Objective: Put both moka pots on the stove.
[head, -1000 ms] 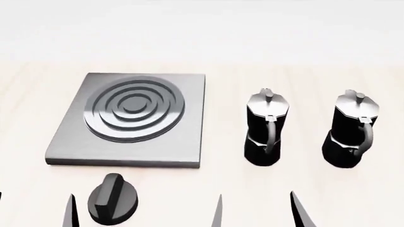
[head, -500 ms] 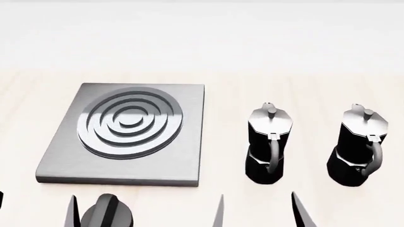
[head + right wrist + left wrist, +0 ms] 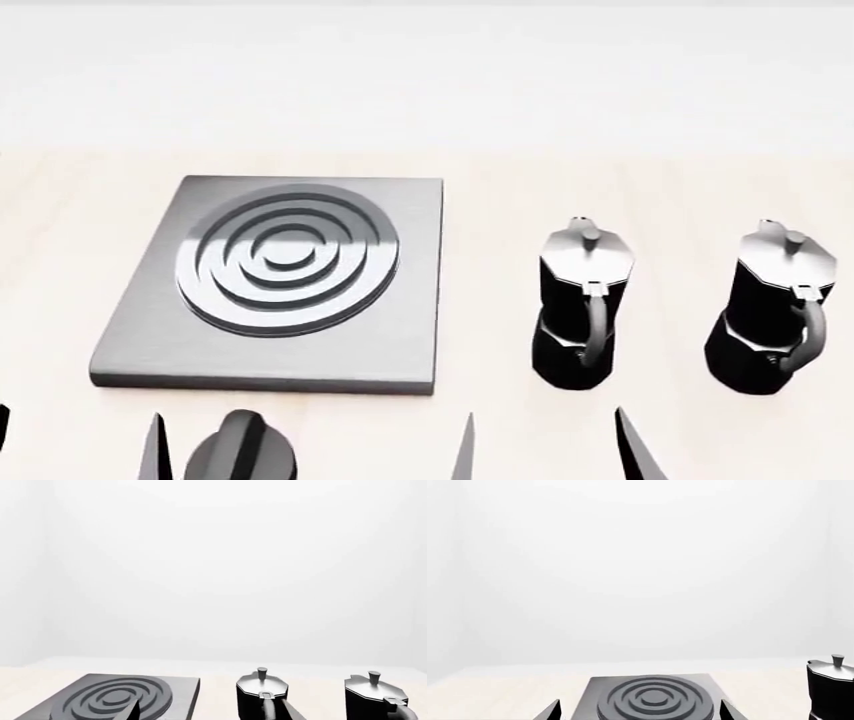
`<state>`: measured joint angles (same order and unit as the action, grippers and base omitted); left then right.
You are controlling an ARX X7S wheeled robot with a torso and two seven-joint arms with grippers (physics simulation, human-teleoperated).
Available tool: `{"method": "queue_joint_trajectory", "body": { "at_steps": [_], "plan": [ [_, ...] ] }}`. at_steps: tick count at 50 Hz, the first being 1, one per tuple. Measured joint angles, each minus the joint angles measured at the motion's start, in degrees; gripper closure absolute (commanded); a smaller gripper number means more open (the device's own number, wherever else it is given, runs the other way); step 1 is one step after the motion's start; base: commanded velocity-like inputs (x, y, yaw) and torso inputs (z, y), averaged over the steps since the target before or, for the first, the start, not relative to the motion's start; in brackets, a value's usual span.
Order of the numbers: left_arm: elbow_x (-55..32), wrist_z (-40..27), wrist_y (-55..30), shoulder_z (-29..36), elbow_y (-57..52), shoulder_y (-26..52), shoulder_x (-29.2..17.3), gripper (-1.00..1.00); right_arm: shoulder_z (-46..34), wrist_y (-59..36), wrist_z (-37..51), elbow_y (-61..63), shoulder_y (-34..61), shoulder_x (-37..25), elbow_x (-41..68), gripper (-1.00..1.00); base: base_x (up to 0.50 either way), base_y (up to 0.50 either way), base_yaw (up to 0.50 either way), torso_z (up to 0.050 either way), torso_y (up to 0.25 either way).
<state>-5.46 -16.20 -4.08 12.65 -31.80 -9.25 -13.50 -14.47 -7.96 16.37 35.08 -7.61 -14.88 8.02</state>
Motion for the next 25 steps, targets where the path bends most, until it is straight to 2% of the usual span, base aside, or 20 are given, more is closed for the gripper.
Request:
{"method": "queue_joint_trajectory", "body": {
  "at_steps": [25],
  "plan": [
    [-0.6, -1.3, 0.3, 0.9, 0.3, 0.3, -1.1, -1.0, -0.7, 0.3, 1.0, -0.4, 0.3, -0.9, 0.7, -1.0, 0.0, 0.07, 0.0, 0.0, 0.0]
  ]
}}
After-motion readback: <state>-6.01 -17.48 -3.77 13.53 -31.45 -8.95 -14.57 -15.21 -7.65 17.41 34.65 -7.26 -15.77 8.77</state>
